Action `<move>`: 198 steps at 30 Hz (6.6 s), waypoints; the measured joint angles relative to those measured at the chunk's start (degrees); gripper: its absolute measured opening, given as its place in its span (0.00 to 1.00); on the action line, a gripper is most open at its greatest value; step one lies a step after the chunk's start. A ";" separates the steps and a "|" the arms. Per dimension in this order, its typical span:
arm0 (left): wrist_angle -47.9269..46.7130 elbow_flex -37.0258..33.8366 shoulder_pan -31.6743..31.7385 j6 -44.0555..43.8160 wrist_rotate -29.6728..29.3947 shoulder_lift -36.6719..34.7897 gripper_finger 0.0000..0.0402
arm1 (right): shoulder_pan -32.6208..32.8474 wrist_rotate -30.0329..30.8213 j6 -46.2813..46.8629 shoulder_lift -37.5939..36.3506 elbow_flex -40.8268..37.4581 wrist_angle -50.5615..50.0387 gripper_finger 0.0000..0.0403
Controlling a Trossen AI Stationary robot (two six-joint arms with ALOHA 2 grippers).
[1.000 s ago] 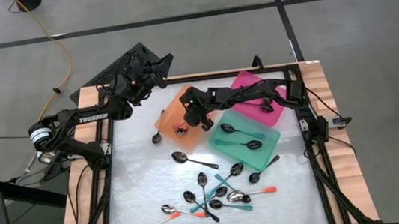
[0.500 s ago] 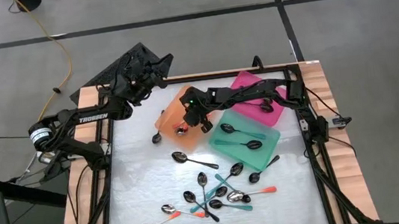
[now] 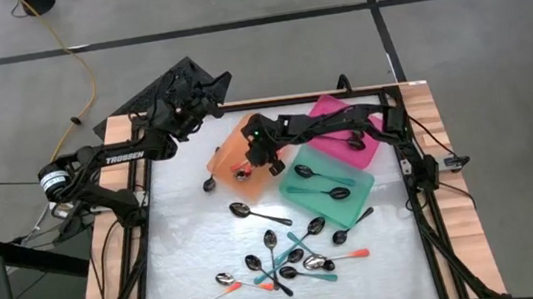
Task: Sort silverware by color (type)
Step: Put the black spoon into the pink bin
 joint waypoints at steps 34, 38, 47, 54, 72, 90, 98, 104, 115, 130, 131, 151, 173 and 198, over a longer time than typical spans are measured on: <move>-0.65 0.01 0.01 -3.69 -2.21 0.02 0.17 | -1.23 -1.17 5.33 -6.22 0.00 -0.33 0.58; -0.19 0.01 0.46 -3.69 -2.16 0.02 0.17 | -1.96 -1.13 7.29 -8.06 0.00 -1.69 0.58; -8.51 0.01 2.68 -4.32 -2.96 0.02 0.17 | -4.29 -0.67 8.39 -13.32 0.00 -6.26 0.58; -14.33 -0.01 3.72 -6.43 -3.02 0.02 0.17 | -6.20 0.38 9.86 -18.07 0.00 -7.63 0.58; -12.94 -0.01 3.70 -5.16 2.16 0.02 0.17 | -9.72 -6.55 16.84 -25.58 0.04 -8.05 0.58; -6.95 0.01 3.72 -9.60 5.14 0.02 0.17 | -18.91 -17.80 20.20 -40.79 0.01 -16.59 0.58; 5.09 0.01 3.70 -11.29 9.64 0.00 0.17 | -22.62 -18.07 20.66 -45.89 0.00 -19.41 0.58; 5.46 0.01 3.72 -14.87 11.13 0.00 0.17 | -23.54 -19.05 22.32 -47.81 0.00 -22.50 0.58; 6.94 4.01 2.48 -14.31 20.72 -5.95 0.17 | -29.27 -35.95 22.49 -52.46 -0.02 -30.56 0.58; -24.84 6.79 -2.94 0.85 7.94 -20.77 0.17 | -39.19 -40.52 31.61 -63.82 0.00 -23.65 0.58; -25.83 6.79 -3.66 1.63 7.64 -21.73 0.17 | -39.48 -40.54 31.99 -64.76 -0.01 -24.08 0.58; -45.49 6.83 -31.77 7.54 -2.60 -23.49 0.10 | -40.37 -40.20 34.63 -75.14 -0.02 -55.28 0.58; -52.06 6.81 -50.50 1.16 -18.26 -21.57 0.09 | -39.95 -45.45 53.36 -93.80 -27.95 -41.85 0.58; -62.91 6.81 -51.99 4.67 -30.71 -21.68 0.09 | 2.37 -14.52 78.72 -88.87 -45.53 -5.38 0.58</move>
